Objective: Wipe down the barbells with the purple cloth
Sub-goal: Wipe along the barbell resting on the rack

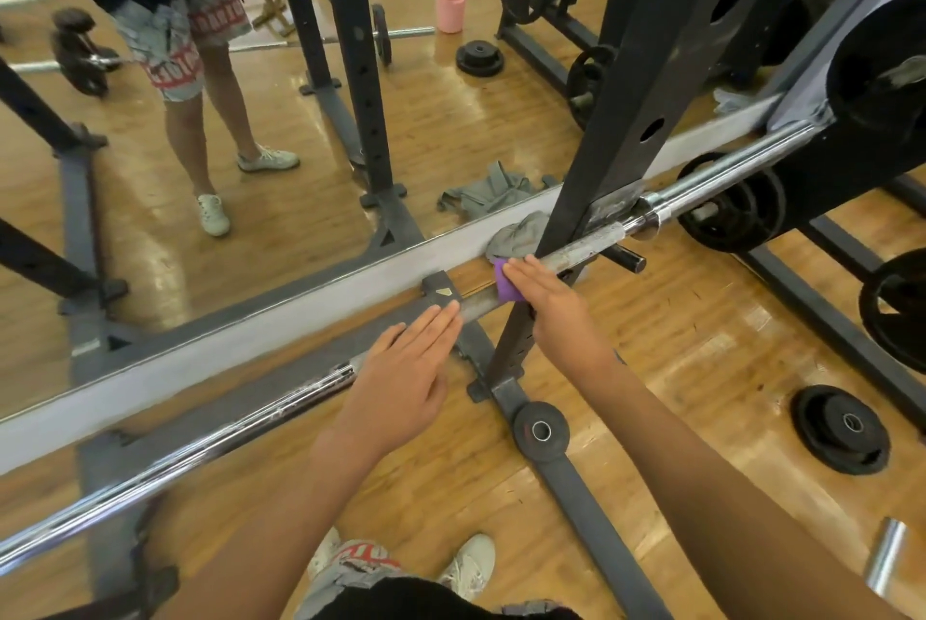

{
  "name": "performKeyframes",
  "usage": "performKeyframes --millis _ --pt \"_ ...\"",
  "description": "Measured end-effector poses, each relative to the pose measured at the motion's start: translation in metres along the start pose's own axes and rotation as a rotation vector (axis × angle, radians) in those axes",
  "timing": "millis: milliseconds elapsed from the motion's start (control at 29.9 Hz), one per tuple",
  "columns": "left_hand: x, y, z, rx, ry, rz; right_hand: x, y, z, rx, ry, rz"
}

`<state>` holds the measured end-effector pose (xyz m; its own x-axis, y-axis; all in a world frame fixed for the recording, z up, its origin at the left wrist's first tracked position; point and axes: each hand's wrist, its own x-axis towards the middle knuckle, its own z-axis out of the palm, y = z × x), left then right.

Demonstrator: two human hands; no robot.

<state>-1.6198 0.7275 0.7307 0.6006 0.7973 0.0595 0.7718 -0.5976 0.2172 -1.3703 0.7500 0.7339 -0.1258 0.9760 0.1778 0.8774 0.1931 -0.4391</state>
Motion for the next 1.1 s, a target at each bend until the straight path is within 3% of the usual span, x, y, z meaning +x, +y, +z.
performKeyframes --millis 134,368,535,736,937,1104 --pt "0.000 0.000 -0.004 -0.028 -0.028 0.011 -0.006 -0.025 0.017 0.015 0.026 0.061" --pt "0.000 -0.002 -0.004 -0.015 -0.029 0.020 -0.007 -0.010 0.009 0.015 0.051 -0.013" --pt "-0.002 0.001 -0.004 0.011 -0.045 0.007 -0.009 -0.035 0.031 0.035 0.194 0.168" --pt "-0.001 0.001 -0.006 0.022 -0.081 0.030 -0.021 -0.049 0.047 0.086 0.170 0.028" --pt "-0.003 -0.004 -0.008 0.034 -0.105 0.059 -0.008 -0.044 0.039 0.083 0.347 0.328" --pt "-0.003 -0.009 -0.010 0.002 -0.108 0.092 -0.020 -0.057 0.060 0.049 0.282 0.181"
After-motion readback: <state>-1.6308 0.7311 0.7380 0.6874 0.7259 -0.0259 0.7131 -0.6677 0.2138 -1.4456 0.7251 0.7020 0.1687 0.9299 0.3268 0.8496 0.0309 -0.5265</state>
